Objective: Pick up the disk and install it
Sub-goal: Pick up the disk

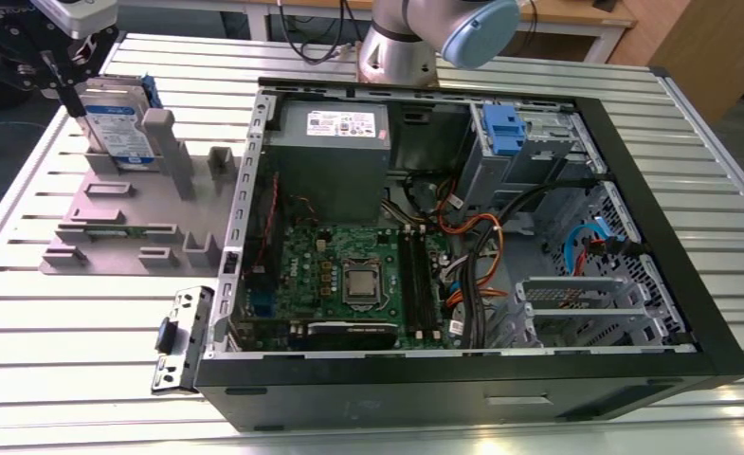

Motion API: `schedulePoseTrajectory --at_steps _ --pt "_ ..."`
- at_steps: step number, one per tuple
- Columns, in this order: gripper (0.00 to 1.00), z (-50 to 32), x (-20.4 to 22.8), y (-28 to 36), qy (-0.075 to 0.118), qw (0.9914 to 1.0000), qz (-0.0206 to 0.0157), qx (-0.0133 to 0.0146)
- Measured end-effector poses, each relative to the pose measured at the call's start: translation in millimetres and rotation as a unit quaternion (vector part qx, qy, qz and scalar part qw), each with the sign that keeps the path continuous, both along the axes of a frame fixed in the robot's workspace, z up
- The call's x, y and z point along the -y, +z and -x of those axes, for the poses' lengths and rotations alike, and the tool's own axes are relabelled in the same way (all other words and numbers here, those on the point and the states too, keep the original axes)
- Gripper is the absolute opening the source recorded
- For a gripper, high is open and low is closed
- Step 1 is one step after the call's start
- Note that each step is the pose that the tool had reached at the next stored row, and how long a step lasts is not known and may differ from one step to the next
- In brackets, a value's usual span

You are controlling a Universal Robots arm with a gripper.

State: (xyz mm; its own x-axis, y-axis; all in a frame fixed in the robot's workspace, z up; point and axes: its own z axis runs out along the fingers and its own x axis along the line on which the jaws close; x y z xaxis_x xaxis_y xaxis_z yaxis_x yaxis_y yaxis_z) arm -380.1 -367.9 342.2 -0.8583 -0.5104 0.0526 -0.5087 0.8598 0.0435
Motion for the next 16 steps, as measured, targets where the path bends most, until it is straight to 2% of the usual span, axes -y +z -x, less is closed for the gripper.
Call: schedulePoseTrajectory --at_steps 13,15,16 --pt "0.10 0.0 0.0 0.0 0.004 0.99999 0.0000 0.0000" --pt "0.10 0.0 0.0 0.0 0.028 0.99960 0.0000 0.0000" --pt "0.10 0.0 0.0 0.0 0.028 0.99960 0.0000 0.0000"
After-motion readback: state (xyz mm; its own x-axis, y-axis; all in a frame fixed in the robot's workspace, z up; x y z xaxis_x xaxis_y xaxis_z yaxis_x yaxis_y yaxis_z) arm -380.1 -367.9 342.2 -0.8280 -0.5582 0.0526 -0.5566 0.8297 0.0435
